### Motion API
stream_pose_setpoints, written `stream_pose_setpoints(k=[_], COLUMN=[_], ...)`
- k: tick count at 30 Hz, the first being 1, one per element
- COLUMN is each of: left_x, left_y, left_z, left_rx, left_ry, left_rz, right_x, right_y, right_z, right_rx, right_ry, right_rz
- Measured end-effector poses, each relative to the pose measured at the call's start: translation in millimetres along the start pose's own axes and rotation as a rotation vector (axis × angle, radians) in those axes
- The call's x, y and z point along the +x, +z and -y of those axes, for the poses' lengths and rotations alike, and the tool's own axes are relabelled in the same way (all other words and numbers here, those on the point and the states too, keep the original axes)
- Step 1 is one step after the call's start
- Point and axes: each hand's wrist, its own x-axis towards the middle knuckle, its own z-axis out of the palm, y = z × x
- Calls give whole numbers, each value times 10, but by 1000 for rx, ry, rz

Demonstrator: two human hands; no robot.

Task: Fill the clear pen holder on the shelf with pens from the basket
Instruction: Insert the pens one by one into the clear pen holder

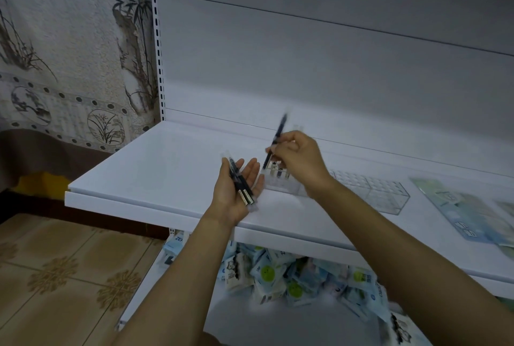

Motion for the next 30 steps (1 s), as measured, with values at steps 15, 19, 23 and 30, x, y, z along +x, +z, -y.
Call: stream_pose_setpoints(k=[15,19,23,30], left_x=[14,2,-8,-19], left_y=[6,17,36,53], left_z=[3,2,4,6], left_rx=[50,46,64,62], left_ry=[-7,-13,-14,-23], left_rz=[15,19,14,13], right_x=[194,226,253,250], right_y=[-32,-25,4,55], right_z=[-359,-434,-452,-601], right_rx=[-215,-220,-235,-318], right_ry=[-232,-205,-200,-165], right_rz=[-287,-301,-310,-245])
